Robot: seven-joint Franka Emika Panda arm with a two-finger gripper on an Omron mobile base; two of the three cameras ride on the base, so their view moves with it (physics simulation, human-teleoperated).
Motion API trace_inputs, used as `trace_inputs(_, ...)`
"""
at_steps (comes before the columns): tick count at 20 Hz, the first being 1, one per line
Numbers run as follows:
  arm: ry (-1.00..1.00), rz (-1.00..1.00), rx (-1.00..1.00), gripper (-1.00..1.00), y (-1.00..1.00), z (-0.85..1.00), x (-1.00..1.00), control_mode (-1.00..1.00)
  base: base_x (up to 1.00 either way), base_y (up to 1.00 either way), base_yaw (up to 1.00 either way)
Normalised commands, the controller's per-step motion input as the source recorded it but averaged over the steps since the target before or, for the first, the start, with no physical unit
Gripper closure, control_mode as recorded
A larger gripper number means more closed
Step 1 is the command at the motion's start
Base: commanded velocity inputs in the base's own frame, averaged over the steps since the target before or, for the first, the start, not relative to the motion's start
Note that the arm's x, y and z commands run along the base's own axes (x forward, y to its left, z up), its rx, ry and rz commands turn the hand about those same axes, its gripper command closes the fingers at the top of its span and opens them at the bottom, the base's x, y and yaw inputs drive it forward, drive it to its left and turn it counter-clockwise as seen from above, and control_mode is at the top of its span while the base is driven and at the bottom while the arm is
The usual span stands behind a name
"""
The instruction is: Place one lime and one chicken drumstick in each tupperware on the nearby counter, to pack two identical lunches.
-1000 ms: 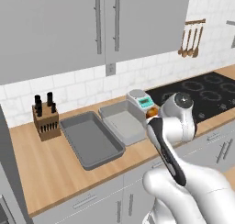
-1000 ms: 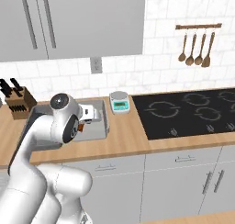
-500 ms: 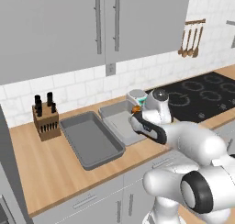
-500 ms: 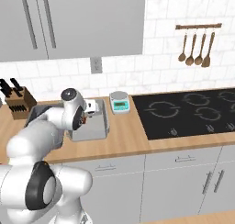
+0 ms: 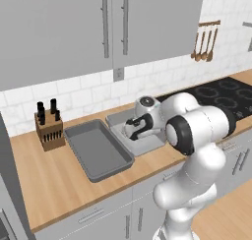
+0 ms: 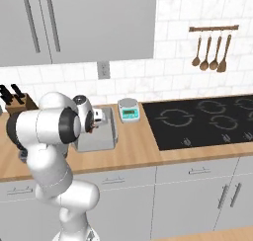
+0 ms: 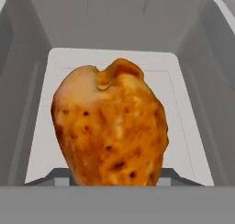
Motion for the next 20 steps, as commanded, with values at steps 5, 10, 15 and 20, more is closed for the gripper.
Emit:
trace_inputs(5,0.0,-0.01,0.0,-1.0,0.0,0.43,0.01,-1.0,0.0,0.0,0.0)
trace_inputs(10,-0.03,0.0,0.0,-1.0,0.0,1.0,-0.23,-1.0,0.0,0.0,0.0)
trace_inputs(15,-0.19,0.0,0.0,-1.0,0.0,0.98,-0.99,-1.0,0.0,0.0,0.0)
trace_inputs(20,-0.27,0.02,0.01,-1.0,-0.16,0.93,-0.99,-1.0,0.0,0.0,0.0)
